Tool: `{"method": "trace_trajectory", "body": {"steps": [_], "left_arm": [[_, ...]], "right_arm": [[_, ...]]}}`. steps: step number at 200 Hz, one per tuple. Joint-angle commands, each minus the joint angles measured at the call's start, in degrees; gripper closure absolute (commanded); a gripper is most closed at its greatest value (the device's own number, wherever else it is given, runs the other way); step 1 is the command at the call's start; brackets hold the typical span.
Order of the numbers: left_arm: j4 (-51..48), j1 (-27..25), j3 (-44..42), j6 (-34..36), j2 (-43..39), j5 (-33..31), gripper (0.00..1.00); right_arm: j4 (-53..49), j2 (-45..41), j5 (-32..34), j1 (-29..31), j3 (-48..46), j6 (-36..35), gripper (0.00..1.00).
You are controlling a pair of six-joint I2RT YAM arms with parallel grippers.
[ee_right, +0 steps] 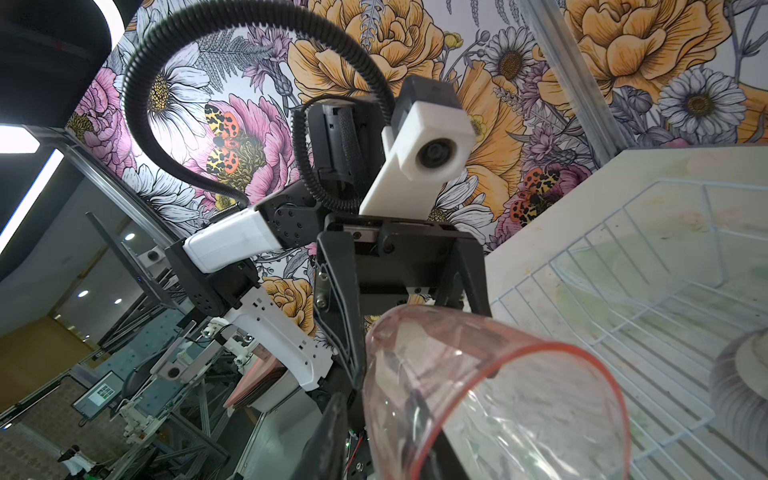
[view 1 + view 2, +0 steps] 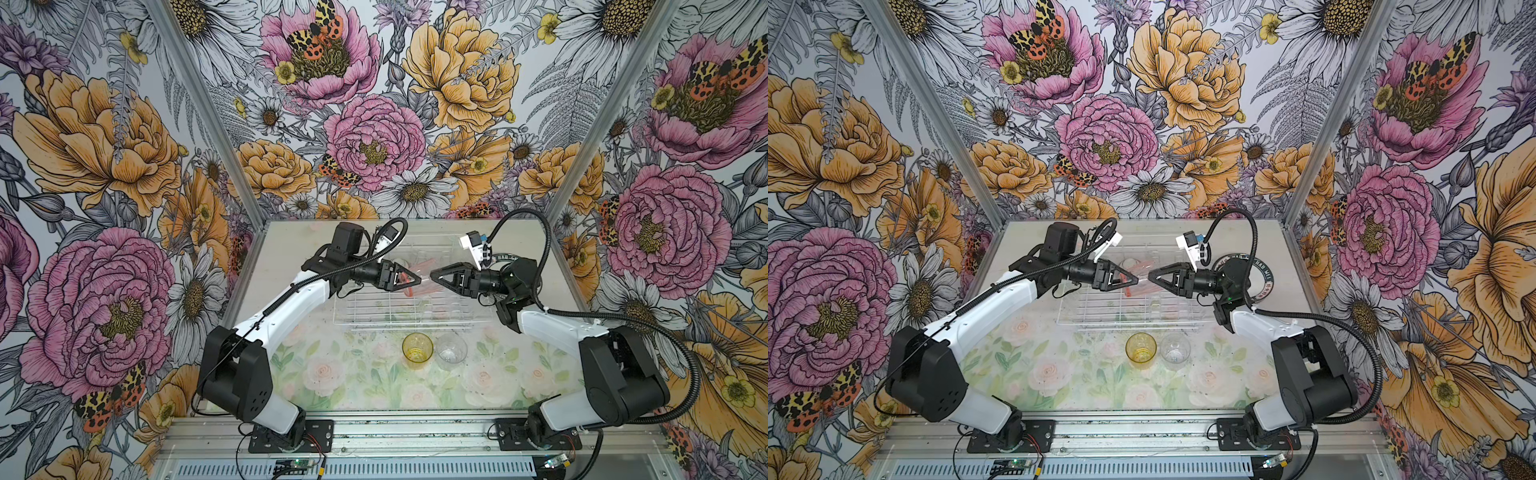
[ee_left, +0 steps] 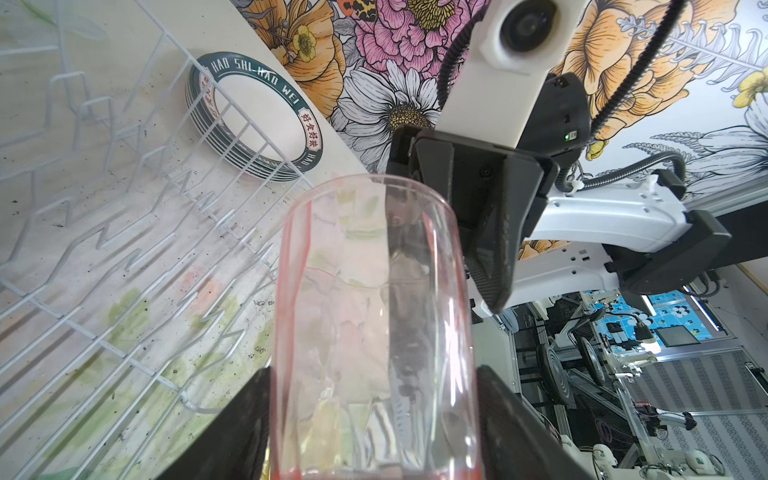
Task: Unload the mixed dishes from the dish rack
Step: 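Close the right gripper on the pink glass held by the left gripper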
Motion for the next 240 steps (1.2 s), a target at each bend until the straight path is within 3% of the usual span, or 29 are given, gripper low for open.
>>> {"method": "trace_trajectory", "body": {"steps": [1, 40, 76, 133, 158, 175, 196, 210, 240], "left_arm": [[2.45, -0.30, 1.98, -0.30, 0.88, 1.03, 0.56], [2.56, -0.28, 2.34, -0.31, 1.24, 1.30, 0.56], [2.53, -0.34, 1.65, -0.60, 0.87, 0.20, 0.53], [2.53, 0.60, -0.80, -1.01, -3.19, -4.39, 0.17], [2.57, 1.51, -1.69, -1.32, -5.24, -4.42, 0.08], [2.52, 2.06, -2.21, -1.63, -6.89, -5.18, 0.07], [1.65, 3.80, -2.68, -2.68, -9.40, -8.89, 0.09], [-0.53, 5.39, -2.58, -2.99, -11.06, -13.50, 0.11], [-4.14, 8.31, -2.95, -4.05, -14.69, -25.19, 0.13]], "right_arm": [[8.41, 1.04, -2.62, 0.77, 0.14, 4.27, 0.76], [8.30, 1.30, -2.62, 0.89, 0.31, 4.61, 0.99], [7.95, 1.12, -1.78, 0.80, 0.54, 4.31, 1.00], [-1.46, -1.41, -0.47, 0.52, 1.26, -1.66, 1.00], [-14.34, -4.28, 0.82, 0.67, 2.39, -10.12, 1.00], [-25.86, -6.70, 2.57, 0.96, 4.08, -17.77, 1.00], [-53.23, -10.70, 8.99, 2.81, 9.19, -34.85, 1.00], [-71.02, -12.72, 17.84, 6.09, 14.96, -46.80, 1.00], [-79.07, -15.32, 24.16, 10.76, 18.94, -50.57, 1.00]]}}
